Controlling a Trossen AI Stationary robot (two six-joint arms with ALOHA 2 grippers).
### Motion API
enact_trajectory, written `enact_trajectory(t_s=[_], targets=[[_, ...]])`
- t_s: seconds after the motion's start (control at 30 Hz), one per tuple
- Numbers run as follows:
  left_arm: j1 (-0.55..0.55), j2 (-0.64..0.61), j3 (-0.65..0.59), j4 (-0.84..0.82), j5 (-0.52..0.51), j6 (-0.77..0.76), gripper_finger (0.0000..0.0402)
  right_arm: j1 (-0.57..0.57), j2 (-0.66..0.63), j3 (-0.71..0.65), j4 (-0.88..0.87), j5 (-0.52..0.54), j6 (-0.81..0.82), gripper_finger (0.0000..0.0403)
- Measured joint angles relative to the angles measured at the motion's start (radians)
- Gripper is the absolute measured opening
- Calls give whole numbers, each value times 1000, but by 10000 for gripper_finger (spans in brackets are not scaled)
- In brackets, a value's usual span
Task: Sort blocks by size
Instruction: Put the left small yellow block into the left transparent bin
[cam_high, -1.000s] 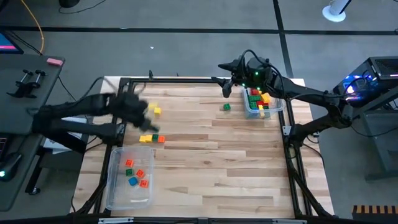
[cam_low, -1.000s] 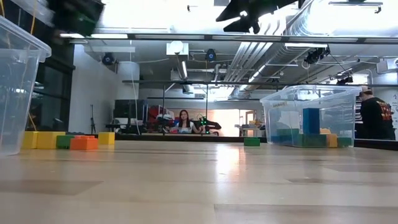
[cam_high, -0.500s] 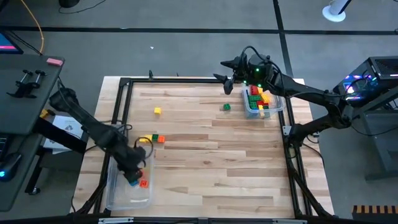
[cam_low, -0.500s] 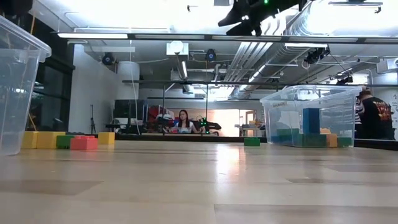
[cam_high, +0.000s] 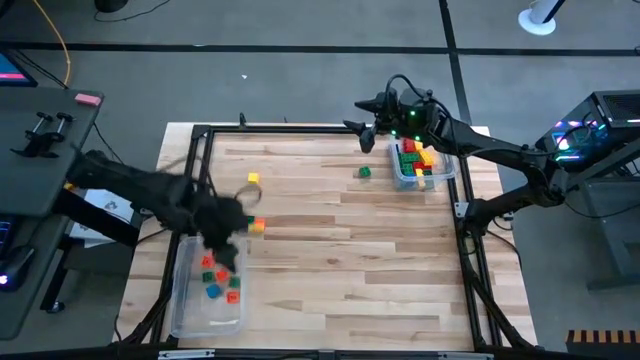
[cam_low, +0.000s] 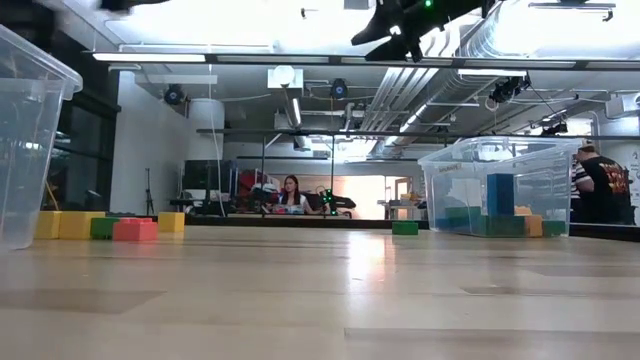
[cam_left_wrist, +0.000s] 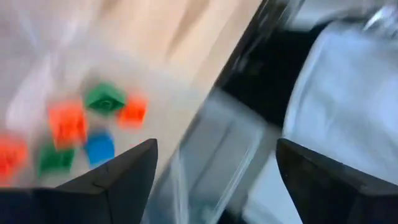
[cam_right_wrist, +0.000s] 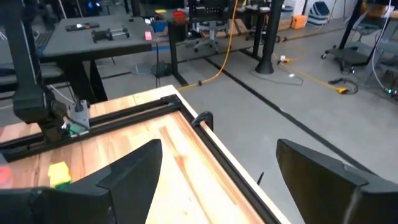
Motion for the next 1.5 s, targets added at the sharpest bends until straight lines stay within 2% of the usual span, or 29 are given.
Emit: enact_trajectory(t_s=[0.2, 0.27, 0.33, 0.4, 0.47, 0.53, 0.57, 0.77, 0.93, 1.07, 1.2, 1.37, 1.5], targets=[[304, 31, 123, -8, -129, 291, 301, 0, 0, 0, -50, 0, 2, 311], [395, 99, 164, -95, -132, 433, 298, 0, 0, 0, -61, 0, 4, 311], [472, 194, 209, -266, -168, 612, 296, 1, 0, 0, -67, 0, 26, 311], [532, 296, 257, -459, -282, 809, 294, 1, 0, 0, -70, 0, 44, 311], [579, 385, 282, -600, -442, 961, 292, 1, 0, 0, -73, 0, 46, 311], [627, 438, 280, -631, -537, 1052, 290, 1, 0, 0, -73, 0, 46, 311], [650, 448, 273, -615, -548, 1083, 288, 1, 0, 0, -73, 0, 47, 311], [703, 460, 178, -545, -541, 1206, 271, 1, 0, 0, -88, 0, 44, 311], [662, 446, 43, -509, -404, 1316, 252, 1, 0, 0, -96, 0, 43, 311], [617, 446, -39, -435, -442, 1397, 244, 1, 0, 0, -105, 0, 43, 311], [604, 446, -73, -350, -455, 1390, 243, 1, 0, 0, -113, 0, 43, 311], [604, 445, -112, -299, -380, 1396, 243, 1, 0, 0, -129, 0, 43, 311], [604, 445, -155, -278, -377, 1422, 243, 1, 0, 0, -134, 0, 43, 311]])
